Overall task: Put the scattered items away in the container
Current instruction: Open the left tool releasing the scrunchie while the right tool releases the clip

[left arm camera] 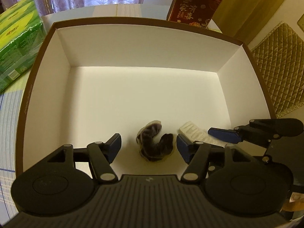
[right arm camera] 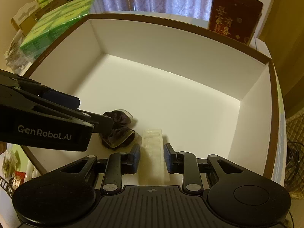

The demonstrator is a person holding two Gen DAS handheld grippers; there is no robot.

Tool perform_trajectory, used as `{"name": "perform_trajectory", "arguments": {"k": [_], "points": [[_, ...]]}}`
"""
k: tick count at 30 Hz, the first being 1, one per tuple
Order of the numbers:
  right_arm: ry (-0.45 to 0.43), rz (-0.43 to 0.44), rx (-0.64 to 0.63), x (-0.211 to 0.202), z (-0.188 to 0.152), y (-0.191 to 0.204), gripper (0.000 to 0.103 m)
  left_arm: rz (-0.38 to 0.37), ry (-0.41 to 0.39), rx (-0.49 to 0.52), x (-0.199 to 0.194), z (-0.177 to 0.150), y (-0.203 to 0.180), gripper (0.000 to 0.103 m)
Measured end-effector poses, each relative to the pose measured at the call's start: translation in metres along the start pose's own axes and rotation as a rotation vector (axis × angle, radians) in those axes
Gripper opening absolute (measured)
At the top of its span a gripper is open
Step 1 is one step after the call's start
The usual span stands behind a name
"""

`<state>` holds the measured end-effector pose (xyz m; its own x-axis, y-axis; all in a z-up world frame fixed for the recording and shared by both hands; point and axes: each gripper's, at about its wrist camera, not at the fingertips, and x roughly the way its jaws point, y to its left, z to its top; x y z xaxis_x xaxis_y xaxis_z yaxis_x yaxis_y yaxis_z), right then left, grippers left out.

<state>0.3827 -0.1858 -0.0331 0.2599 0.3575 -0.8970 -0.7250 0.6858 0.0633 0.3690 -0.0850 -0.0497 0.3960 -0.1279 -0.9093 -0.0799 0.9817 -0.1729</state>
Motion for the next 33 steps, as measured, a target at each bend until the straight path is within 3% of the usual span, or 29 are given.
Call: {"name": "perform_trajectory", "arguments": {"k": [4, 5, 6, 7, 8, 17, 26, 33], "points": [[-0.008, 0.004, -0.013, -0.004, 0.001, 0.001, 0.031, 0.009, -0.009, -0.002, -0.004, -0.002, 0.002, 0.064], [-0.011, 0.004, -0.014, -0.005, 0.001, 0.001, 0.04, 0.012, -0.013, -0.001, -0.006, -0.003, 0.003, 0.067], [-0.02, 0.001, -0.016, -0.007, 0.001, 0.002, 0.081, 0.016, -0.018, 0.0, -0.008, -0.003, 0.003, 0.069], [-0.043, -0.014, -0.018, -0.011, 0.0, 0.003, 0.098, 0.02, -0.023, 0.001, -0.011, -0.005, 0.004, 0.069], [-0.074, -0.029, -0.026, -0.014, -0.002, 0.005, 0.103, 0.023, -0.026, 0.002, -0.013, -0.007, 0.005, 0.07], [-0.07, -0.012, 0.021, -0.032, -0.009, 0.013, 0.103, 0.089, -0.027, 0.023, -0.023, -0.012, 0.0, 0.085], [-0.114, -0.023, 0.044, -0.06, -0.018, 0.022, 0.103, 0.158, -0.075, 0.05, -0.05, -0.017, -0.012, 0.09], [-0.145, -0.028, 0.061, -0.081, -0.027, 0.025, 0.103, 0.169, -0.108, 0.052, -0.071, -0.026, -0.019, 0.092]]}}
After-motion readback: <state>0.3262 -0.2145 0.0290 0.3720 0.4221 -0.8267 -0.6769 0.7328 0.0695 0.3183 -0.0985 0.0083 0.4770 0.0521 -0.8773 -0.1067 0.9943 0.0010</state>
